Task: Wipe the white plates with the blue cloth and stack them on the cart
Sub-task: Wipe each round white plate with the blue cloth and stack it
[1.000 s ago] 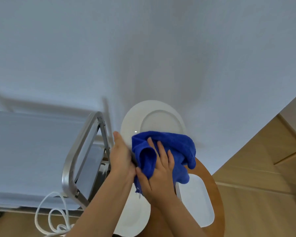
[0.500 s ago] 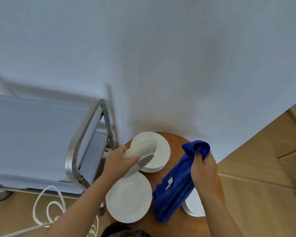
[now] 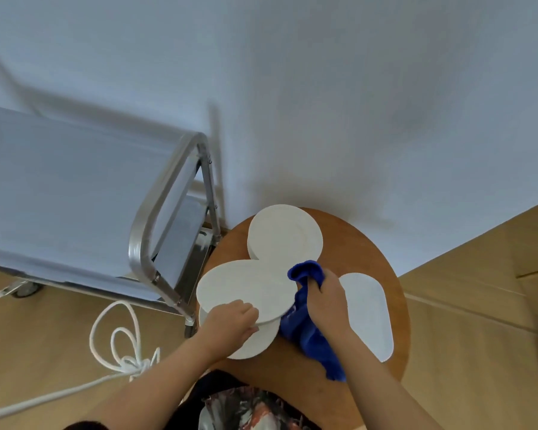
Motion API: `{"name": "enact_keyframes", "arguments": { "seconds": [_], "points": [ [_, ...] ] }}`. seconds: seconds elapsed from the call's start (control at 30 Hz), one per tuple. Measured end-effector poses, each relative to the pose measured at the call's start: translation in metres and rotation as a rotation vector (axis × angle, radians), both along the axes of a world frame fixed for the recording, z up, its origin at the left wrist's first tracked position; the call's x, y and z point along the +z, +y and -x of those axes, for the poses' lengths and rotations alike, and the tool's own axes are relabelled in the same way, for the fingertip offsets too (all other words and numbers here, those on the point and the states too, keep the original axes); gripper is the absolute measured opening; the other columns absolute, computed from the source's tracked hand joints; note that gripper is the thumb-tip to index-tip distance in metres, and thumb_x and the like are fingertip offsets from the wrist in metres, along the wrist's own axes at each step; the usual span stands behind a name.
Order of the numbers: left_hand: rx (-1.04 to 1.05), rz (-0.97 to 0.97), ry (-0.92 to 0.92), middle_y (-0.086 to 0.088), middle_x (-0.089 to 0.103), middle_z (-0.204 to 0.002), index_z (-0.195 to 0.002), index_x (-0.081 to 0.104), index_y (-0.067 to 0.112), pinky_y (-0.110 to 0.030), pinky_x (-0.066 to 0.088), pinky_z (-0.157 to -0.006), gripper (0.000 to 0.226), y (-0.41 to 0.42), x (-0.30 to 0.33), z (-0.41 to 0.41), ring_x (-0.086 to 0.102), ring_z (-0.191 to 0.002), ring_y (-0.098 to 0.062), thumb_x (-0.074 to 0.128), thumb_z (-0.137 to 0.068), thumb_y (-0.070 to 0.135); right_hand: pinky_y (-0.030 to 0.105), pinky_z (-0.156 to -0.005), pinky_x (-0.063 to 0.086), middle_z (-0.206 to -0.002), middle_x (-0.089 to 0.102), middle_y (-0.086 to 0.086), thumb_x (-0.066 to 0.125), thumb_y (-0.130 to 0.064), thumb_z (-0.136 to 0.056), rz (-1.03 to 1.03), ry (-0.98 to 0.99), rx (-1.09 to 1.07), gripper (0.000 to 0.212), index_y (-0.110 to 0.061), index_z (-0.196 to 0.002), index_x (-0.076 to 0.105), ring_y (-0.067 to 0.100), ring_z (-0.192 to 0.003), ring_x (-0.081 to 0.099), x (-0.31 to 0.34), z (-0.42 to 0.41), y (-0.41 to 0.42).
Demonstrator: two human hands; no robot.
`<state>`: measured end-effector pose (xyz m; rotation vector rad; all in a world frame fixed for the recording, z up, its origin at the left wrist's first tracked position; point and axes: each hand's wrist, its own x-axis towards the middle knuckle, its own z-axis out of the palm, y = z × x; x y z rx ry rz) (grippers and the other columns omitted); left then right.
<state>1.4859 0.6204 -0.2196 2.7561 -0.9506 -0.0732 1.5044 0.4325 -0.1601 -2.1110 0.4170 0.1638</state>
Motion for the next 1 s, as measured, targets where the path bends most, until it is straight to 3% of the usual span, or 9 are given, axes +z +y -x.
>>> {"name": "enact_keyframes", "arguments": {
  "seconds": [0.1,0.2,0.37,0.57,0.63,0.73,0.83,1.0],
  "points": [
    [-0.064,-0.05,0.013,0.009,0.051,-0.049,-0.05,0.055,0.021,-0.013,0.027,-0.036,0.045,0.003,-0.009,0.007,0.045,-0.041,-0.005,0.095,-0.039,0.036,0.051,-0.07,0.053,-0.072,0.062,0.018,0.041,-0.005,-0.091,-0.015,0.025,0.009,0.021,-0.005,-0.089,0.061,0.035,-0.07,0.06,-0.012,0.003,0.004],
    [-0.13,-0.051,0.038,0.008,0.052,-0.051,-0.051,0.056,0.021,-0.014,0.031,-0.037,0.043,0.007,-0.018,0.01,0.045,-0.043,-0.006,0.096,-0.039,0.03,0.048,-0.073,0.053,-0.075,0.061,0.017,0.04,-0.008,-0.093,0.017,0.05,0.025,0.021,-0.008,-0.091,0.061,0.034,-0.073,0.06,-0.024,0.006,0.005],
    [-0.147,-0.005,0.061,0.005,0.052,-0.053,-0.054,0.056,0.019,-0.015,0.036,-0.039,0.04,0.018,-0.032,0.015,0.045,-0.044,-0.008,0.094,-0.042,0.021,0.034,-0.066,0.048,-0.078,0.063,0.01,0.042,-0.009,-0.095,0.097,0.066,0.035,0.02,-0.012,-0.089,0.06,0.026,-0.075,0.06,-0.036,0.008,0.014],
    [-0.168,-0.059,0.148,0.006,0.056,-0.056,-0.06,0.06,0.021,-0.012,0.039,-0.043,0.035,0.024,-0.049,0.02,0.048,-0.049,-0.006,0.093,-0.047,0.021,0.041,-0.081,0.051,-0.094,0.064,0.009,0.04,-0.016,-0.099,0.151,0.148,0.069,0.021,-0.01,-0.104,0.059,0.024,-0.085,0.06,-0.053,0.006,0.018],
    [-0.176,-0.098,0.186,0.003,0.061,-0.066,-0.071,0.062,0.019,-0.013,0.032,-0.051,0.027,0.026,-0.056,0.016,0.05,-0.058,-0.008,0.087,-0.061,0.019,0.04,-0.08,0.05,-0.094,0.064,0.009,0.04,-0.017,-0.099,0.146,0.16,0.075,0.022,-0.009,-0.104,0.059,0.023,-0.085,0.06,-0.058,0.007,0.019],
    [-0.189,-0.172,0.232,-0.007,0.061,-0.101,-0.104,0.057,0.012,-0.02,0.031,-0.069,0.012,0.031,-0.08,0.011,0.042,-0.081,-0.014,0.057,-0.093,0.015,0.04,-0.08,0.05,-0.095,0.063,0.007,0.039,-0.02,-0.1,0.158,0.195,0.077,0.022,-0.01,-0.105,0.058,0.022,-0.086,0.059,-0.068,0.007,0.018],
    [-0.243,-0.206,0.261,-0.01,0.057,-0.111,-0.115,0.053,0.01,-0.025,0.039,-0.079,0.019,0.033,-0.093,0.008,0.047,-0.093,-0.019,0.049,-0.096,0.013,0.04,-0.08,0.05,-0.096,0.063,0.008,0.04,-0.021,-0.1,0.176,0.23,0.063,0.023,-0.009,-0.106,0.058,0.022,-0.087,0.059,-0.079,0.009,0.017],
    [-0.326,-0.226,0.233,-0.01,0.056,-0.118,-0.115,0.054,0.011,-0.033,0.044,-0.092,0.02,0.039,-0.115,0.006,0.052,-0.102,-0.023,0.051,-0.096,0.014,0.036,-0.075,0.049,-0.094,0.063,0.013,0.04,-0.02,-0.1,0.214,0.303,0.037,0.023,-0.004,-0.101,0.057,0.026,-0.085,0.059,-0.094,0.007,0.013]
  ]
}}
